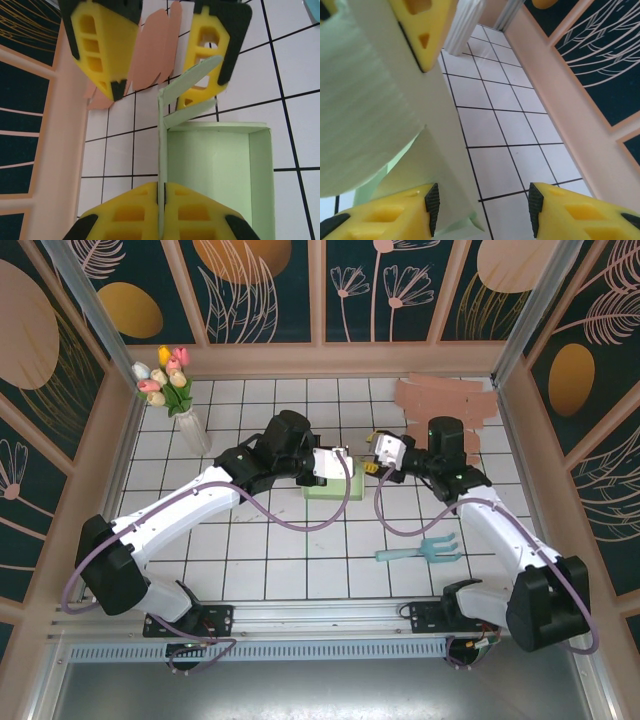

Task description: Fold the paper box

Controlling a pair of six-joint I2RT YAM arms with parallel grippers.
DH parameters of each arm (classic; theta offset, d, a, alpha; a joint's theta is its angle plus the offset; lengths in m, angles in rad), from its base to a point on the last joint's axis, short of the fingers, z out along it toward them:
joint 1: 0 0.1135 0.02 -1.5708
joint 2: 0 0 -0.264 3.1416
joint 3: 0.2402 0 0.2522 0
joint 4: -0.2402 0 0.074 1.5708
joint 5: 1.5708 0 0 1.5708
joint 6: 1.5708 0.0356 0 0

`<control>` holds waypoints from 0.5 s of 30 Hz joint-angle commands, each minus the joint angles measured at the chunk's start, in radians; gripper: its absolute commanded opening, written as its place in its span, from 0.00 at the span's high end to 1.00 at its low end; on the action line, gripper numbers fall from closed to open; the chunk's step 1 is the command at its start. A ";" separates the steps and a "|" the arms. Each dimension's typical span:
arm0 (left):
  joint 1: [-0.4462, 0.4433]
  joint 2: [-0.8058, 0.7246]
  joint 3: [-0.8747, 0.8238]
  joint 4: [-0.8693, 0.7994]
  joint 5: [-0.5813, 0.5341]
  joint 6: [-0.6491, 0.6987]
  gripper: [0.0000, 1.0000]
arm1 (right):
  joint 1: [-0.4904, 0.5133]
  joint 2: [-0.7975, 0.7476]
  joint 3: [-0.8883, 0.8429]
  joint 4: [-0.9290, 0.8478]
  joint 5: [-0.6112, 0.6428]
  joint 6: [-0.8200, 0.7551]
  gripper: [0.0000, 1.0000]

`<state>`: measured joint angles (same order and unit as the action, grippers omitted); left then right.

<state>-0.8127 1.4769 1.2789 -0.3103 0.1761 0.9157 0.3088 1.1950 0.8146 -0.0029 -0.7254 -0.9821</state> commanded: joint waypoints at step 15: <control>0.001 -0.002 -0.009 0.031 0.072 -0.017 1.00 | 0.104 0.071 0.036 -0.040 -0.062 -0.052 0.69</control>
<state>-0.8101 1.4769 1.2778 -0.3119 0.1951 0.9119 0.3973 1.2499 0.8165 -0.0208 -0.7357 -1.0145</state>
